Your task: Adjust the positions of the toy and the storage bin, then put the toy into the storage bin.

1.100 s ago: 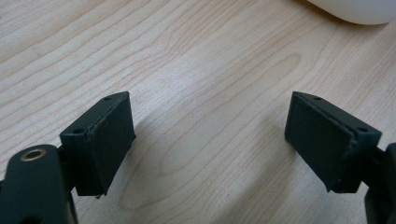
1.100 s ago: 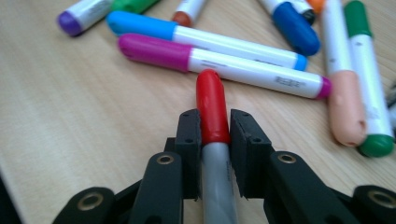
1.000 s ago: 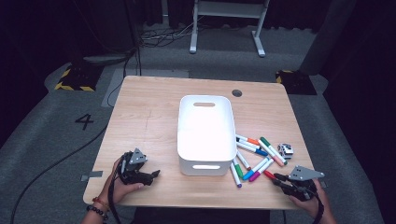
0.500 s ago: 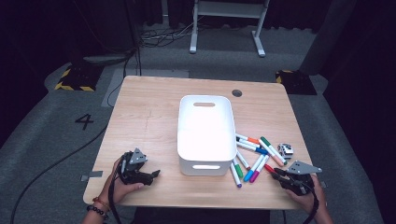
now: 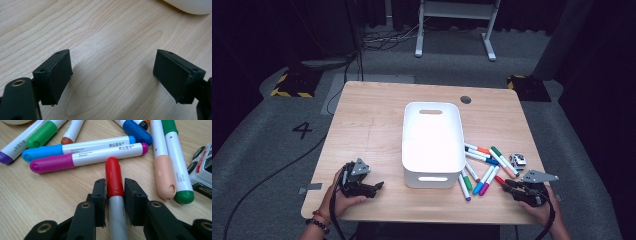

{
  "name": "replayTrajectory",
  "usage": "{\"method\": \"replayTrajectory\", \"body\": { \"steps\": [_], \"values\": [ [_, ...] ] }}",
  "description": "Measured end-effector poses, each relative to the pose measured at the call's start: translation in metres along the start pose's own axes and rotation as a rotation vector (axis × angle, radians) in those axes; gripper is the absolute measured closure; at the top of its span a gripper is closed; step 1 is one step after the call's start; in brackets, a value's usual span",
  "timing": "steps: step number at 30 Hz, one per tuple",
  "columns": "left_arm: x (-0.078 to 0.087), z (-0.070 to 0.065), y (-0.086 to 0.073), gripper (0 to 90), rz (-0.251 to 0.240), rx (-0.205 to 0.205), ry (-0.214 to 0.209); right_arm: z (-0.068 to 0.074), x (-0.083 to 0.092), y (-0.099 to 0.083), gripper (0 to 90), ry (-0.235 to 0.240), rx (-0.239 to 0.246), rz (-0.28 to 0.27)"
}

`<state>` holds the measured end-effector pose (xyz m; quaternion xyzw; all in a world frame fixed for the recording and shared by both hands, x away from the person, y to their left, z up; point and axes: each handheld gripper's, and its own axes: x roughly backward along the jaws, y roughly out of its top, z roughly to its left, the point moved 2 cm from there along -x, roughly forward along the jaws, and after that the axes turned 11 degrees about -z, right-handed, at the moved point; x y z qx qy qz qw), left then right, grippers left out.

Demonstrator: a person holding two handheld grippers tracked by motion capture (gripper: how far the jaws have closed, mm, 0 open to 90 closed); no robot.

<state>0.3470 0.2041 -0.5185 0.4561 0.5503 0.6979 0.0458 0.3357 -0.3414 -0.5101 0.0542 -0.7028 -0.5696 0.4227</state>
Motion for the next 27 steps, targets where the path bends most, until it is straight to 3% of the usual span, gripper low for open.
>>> {"method": "replayTrajectory", "body": {
  "steps": [5,7,19,27],
  "values": [
    [-0.0003,-0.0001,0.0,15.7,-0.001,0.003,0.0,0.0008,-0.0008,0.0007,70.2,-0.001,0.007,0.005],
    [-0.0003,-0.0001,0.0,15.7,-0.001,0.003,0.0,-0.0004,-0.0012,0.0003,72.0,-0.001,-0.014,-0.006],
    [-0.0004,-0.0001,0.0001,15.7,0.0,0.003,0.0,0.0014,-0.0008,-0.0006,74.7,-0.026,0.012,-0.016],
    [-0.0005,0.0,0.0002,15.7,0.0,0.002,0.0,0.0029,0.0077,0.0031,74.8,-0.013,0.009,-0.074]
  ]
}}
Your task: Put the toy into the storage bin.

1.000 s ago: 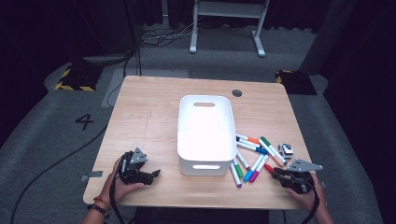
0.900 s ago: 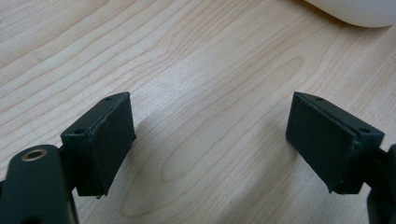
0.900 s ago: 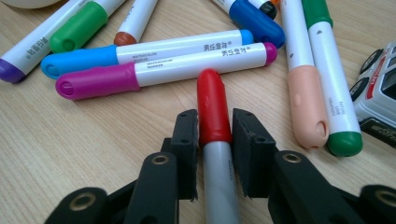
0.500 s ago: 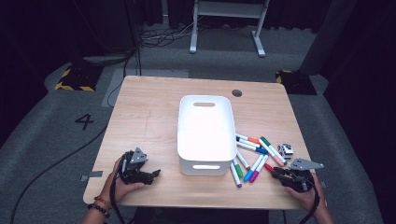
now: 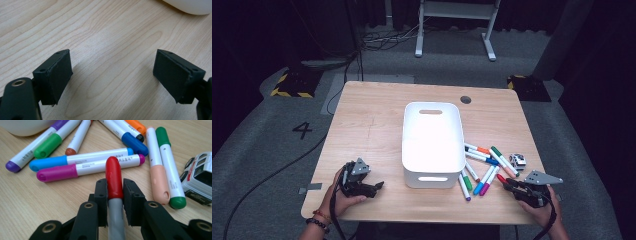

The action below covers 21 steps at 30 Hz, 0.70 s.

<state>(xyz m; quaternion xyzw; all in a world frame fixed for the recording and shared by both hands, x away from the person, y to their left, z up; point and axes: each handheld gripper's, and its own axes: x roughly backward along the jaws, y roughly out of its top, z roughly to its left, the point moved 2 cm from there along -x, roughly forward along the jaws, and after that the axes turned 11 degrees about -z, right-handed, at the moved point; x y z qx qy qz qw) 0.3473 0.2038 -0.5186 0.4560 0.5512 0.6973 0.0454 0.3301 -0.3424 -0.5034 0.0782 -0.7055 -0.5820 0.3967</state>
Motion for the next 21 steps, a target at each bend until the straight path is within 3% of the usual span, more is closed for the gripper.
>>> {"method": "replayTrajectory", "body": {
  "steps": [5,9,21],
  "values": [
    [0.0,0.0,0.0,15.7,0.0,0.0,0.0,0.0008,0.0045,0.0068,74.8,-0.008,0.008,-0.028],
    [0.0002,0.0,-0.0001,15.8,0.002,-0.001,-0.001,-0.001,0.0042,0.0077,74.8,-0.014,0.024,-0.015],
    [0.0001,-0.0002,-0.0001,15.8,0.001,0.002,-0.004,-0.0054,0.0105,0.0051,74.8,-0.025,0.01,-0.018]
  ]
}}
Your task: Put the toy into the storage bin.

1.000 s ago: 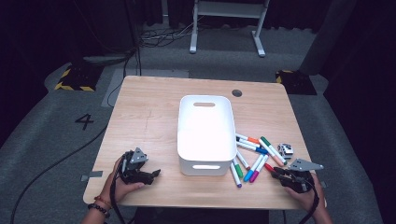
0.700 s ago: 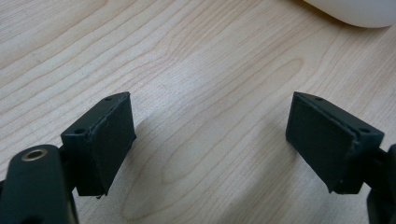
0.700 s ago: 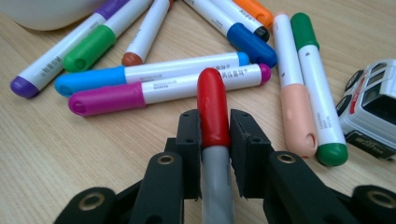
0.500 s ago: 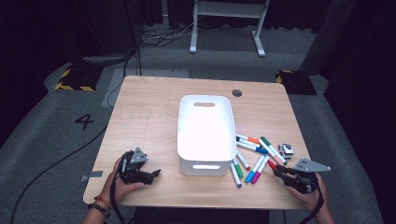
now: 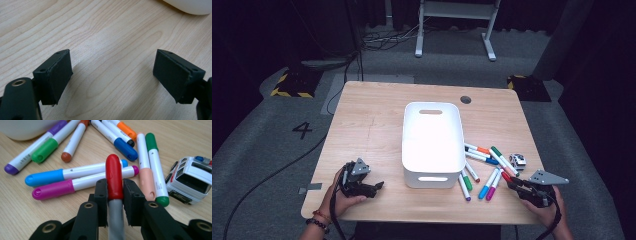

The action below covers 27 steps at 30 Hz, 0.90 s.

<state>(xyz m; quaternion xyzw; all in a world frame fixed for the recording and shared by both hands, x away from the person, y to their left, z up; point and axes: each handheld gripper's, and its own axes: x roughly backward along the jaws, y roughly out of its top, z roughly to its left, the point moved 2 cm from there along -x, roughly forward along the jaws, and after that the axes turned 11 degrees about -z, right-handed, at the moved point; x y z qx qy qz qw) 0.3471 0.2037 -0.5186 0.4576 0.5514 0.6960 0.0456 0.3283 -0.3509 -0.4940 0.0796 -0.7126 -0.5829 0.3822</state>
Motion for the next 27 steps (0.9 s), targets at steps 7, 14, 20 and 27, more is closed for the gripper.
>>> {"method": "replayTrajectory", "body": {
  "steps": [7,14,20,27],
  "values": [
    [0.0,0.0,0.0,15.8,0.0,0.0,0.0,0.002,0.004,0.008,74.8,-0.002,0.012,-0.025],
    [0.0,0.0,0.0,15.9,-0.001,-0.003,0.005,0.004,0.006,0.027,74.8,0.009,0.051,-0.047],
    [0.0,0.0,0.0,15.9,0.0,-0.005,0.003,0.008,0.009,0.053,74.8,0.038,0.076,-0.096],
    [0.0,0.0,0.0,15.9,0.0,-0.005,0.003,0.009,0.013,0.084,74.8,0.048,0.119,-0.145]
  ]
}}
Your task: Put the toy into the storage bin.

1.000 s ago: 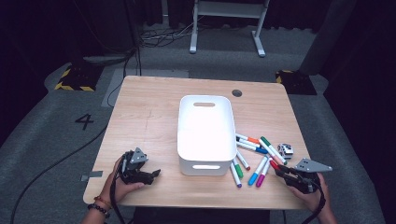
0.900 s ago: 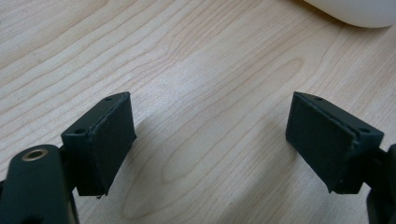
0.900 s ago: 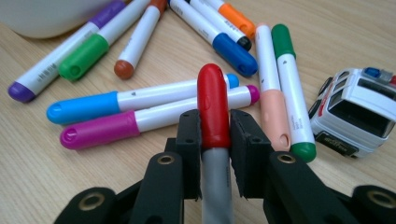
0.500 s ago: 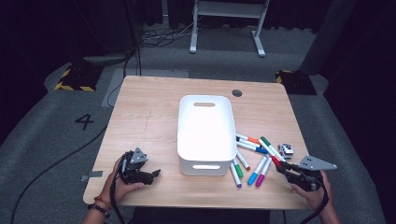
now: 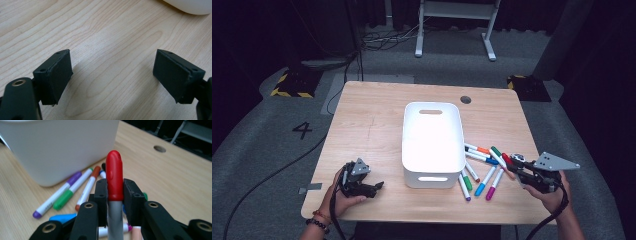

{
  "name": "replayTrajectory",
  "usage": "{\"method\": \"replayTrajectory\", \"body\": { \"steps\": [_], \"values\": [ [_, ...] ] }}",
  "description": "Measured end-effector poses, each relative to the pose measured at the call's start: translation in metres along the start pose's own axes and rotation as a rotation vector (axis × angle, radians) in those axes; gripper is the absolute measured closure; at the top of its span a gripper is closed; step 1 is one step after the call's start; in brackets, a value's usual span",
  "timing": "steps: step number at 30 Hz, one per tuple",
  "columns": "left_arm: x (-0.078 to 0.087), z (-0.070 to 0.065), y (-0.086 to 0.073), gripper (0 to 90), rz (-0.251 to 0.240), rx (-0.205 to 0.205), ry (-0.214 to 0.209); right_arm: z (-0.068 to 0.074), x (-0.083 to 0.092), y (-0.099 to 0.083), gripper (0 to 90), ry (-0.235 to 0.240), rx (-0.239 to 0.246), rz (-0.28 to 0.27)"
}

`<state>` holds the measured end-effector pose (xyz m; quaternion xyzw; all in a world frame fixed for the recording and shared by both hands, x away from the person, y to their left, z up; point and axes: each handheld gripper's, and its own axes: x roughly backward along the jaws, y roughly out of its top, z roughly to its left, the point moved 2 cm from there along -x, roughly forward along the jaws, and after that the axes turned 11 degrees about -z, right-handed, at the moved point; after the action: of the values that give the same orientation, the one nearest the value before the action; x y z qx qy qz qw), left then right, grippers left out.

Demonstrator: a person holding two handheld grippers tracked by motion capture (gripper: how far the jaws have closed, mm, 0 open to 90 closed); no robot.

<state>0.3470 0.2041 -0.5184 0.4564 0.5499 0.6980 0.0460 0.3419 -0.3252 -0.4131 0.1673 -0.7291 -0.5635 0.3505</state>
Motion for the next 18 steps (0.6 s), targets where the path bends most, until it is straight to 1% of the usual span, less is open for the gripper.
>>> {"method": "replayTrajectory", "body": {
  "steps": [2,3,5,6,10,11,12,13,14,15,16,17,18],
  "values": [
    [0.0,0.0,0.0,15.9,0.0,0.0,0.0,-0.002,0.0,0.01,74.8,0.001,0.008,-0.018],
    [0.0,0.0,0.0,15.9,0.0,0.0,0.0,-0.002,0.0,0.01,74.8,0.001,0.008,-0.018],
    [0.0,0.0,0.0,15.9,-0.001,0.002,0.002,-0.003,-0.001,0.02,74.8,0.006,0.012,-0.034],
    [0.0,0.0,0.0,15.9,0.0,0.001,0.001,-0.004,-0.002,0.025,74.8,0.011,0.02,-0.043],
    [0.0,0.0,0.0,15.9,0.0,0.0,0.0,0.0,-0.006,0.042,74.8,0.022,0.054,-0.048],
    [0.0,0.0,0.0,15.9,0.0,0.0,0.0,0.0,-0.007,0.051,74.8,0.029,0.067,-0.061],
    [0.0,0.0,0.0,15.9,0.0,0.0,0.0,0.0,-0.007,0.051,74.8,0.029,0.067,-0.061],
    [0.0,0.0,0.0,15.9,0.0,0.0,0.0,0.001,-0.008,0.055,74.8,0.03,0.064,-0.067],
    [0.0,0.0,0.0,15.9,0.0,0.0,0.0,0.001,-0.01,0.059,74.7,0.035,0.072,-0.08],
    [0.0,0.0,0.0,15.9,-0.001,0.001,0.001,0.002,-0.011,0.065,74.8,0.039,0.065,-0.085],
    [0.0,0.0,0.0,15.9,-0.001,0.001,0.001,0.002,-0.011,0.065,74.8,0.039,0.065,-0.085],
    [0.0,0.0,0.0,15.9,-0.001,0.001,0.0,0.002,-0.013,0.068,74.8,0.044,0.073,-0.092],
    [0.0,0.0,0.0,15.9,0.0,0.0,0.0,0.003,-0.015,0.071,74.8,0.041,0.071,-0.09]
  ]
}}
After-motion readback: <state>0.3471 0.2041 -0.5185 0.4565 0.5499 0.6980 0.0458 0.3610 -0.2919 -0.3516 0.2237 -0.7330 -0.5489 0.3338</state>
